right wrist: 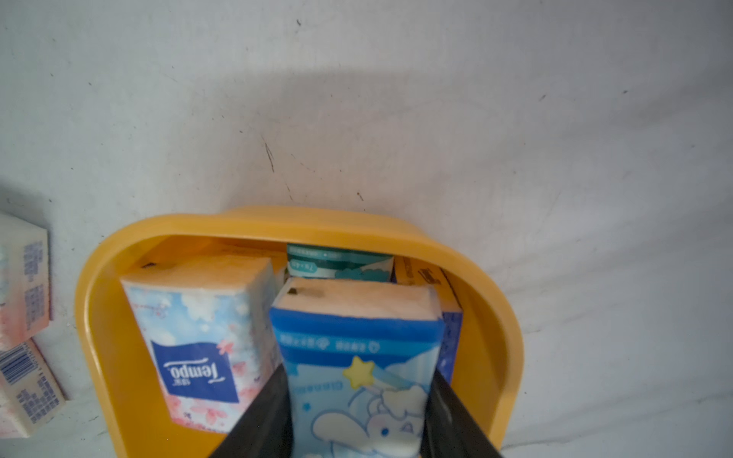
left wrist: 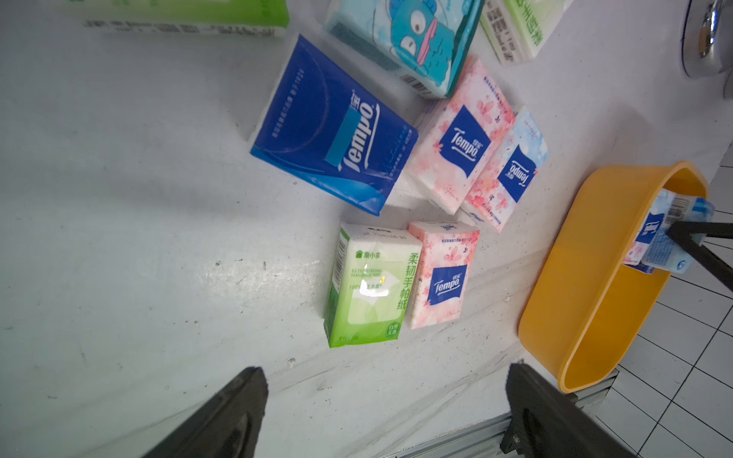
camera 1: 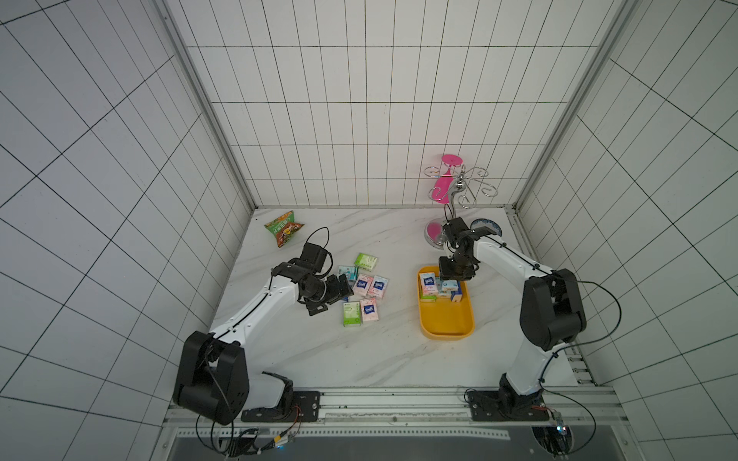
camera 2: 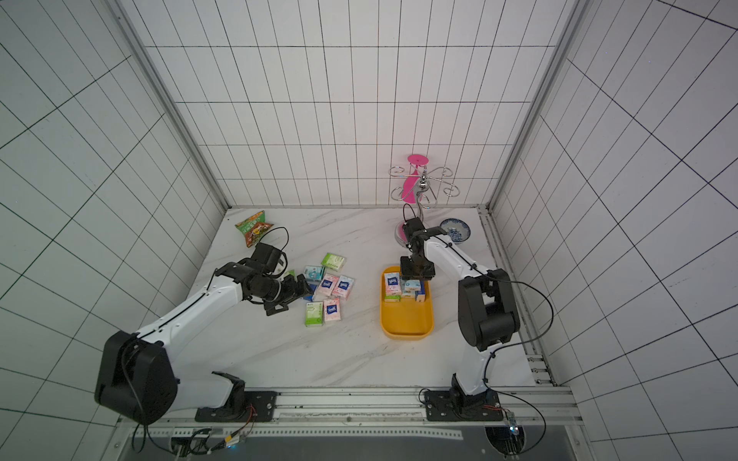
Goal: Put the pocket tissues into the storage box
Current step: Place the pocket tissues in the storage box.
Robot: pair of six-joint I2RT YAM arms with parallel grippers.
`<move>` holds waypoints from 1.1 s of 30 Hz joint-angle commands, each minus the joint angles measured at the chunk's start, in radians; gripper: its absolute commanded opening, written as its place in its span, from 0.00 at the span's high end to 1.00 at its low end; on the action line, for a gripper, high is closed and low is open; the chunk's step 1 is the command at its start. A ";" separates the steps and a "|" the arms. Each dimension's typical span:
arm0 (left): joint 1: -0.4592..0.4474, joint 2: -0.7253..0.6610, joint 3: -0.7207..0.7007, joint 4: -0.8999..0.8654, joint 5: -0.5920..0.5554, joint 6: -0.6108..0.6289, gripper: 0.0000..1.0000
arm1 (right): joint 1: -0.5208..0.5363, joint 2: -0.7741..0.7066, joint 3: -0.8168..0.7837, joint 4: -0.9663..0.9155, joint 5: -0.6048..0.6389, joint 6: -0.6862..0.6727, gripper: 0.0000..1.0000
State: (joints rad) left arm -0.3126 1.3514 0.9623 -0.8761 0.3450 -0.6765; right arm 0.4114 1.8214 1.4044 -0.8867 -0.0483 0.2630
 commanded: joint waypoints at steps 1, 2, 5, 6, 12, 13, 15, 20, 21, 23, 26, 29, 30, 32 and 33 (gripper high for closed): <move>-0.001 -0.008 0.004 -0.001 -0.011 0.016 0.03 | -0.008 0.035 0.037 0.017 -0.015 0.011 0.47; -0.002 -0.005 0.007 -0.001 -0.011 0.016 0.03 | -0.008 0.040 0.040 0.021 -0.017 0.013 0.45; -0.002 -0.002 0.014 -0.002 -0.012 0.016 0.02 | -0.009 0.047 0.050 0.023 -0.024 0.015 0.39; -0.001 -0.004 0.015 -0.003 -0.012 0.016 0.03 | -0.008 0.047 0.052 0.025 -0.025 0.013 0.35; 0.000 -0.010 0.012 -0.005 -0.021 0.010 0.03 | -0.007 -0.005 0.049 0.015 0.007 0.012 0.28; 0.000 -0.011 0.011 -0.006 -0.019 0.007 0.03 | -0.007 -0.023 0.046 0.009 0.015 0.009 0.27; 0.001 -0.011 0.012 -0.005 -0.015 0.005 0.03 | -0.002 -0.057 0.041 -0.005 0.031 0.002 0.27; -0.003 -0.004 0.022 -0.032 -0.042 0.026 0.02 | 0.042 -0.143 0.010 -0.031 0.052 0.001 0.27; -0.007 0.001 0.025 -0.046 -0.067 0.038 0.03 | 0.051 -0.163 -0.003 -0.032 0.048 0.012 0.27; -0.026 0.010 0.030 -0.064 -0.109 0.069 0.10 | 0.070 -0.203 -0.032 -0.027 0.032 0.039 0.27; -0.073 0.037 0.030 -0.086 -0.179 0.106 0.17 | 0.100 -0.269 -0.084 -0.010 0.001 0.077 0.27; -0.130 0.071 0.029 -0.087 -0.244 0.126 0.26 | 0.125 -0.318 -0.119 -0.009 -0.013 0.102 0.28; -0.148 0.081 0.029 -0.084 -0.265 0.127 0.26 | 0.132 -0.331 -0.129 -0.008 -0.013 0.109 0.28; -0.184 0.099 0.027 -0.064 -0.301 0.126 0.26 | 0.137 -0.356 -0.150 -0.008 -0.020 0.126 0.28; -0.195 0.107 0.027 -0.053 -0.313 0.125 0.26 | 0.138 -0.368 -0.161 -0.003 -0.024 0.133 0.28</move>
State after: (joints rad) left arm -0.4793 1.4395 0.9703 -0.9466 0.1219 -0.5758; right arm 0.5423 1.4914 1.2800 -0.8822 -0.0555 0.3527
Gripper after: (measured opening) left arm 0.742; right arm 0.722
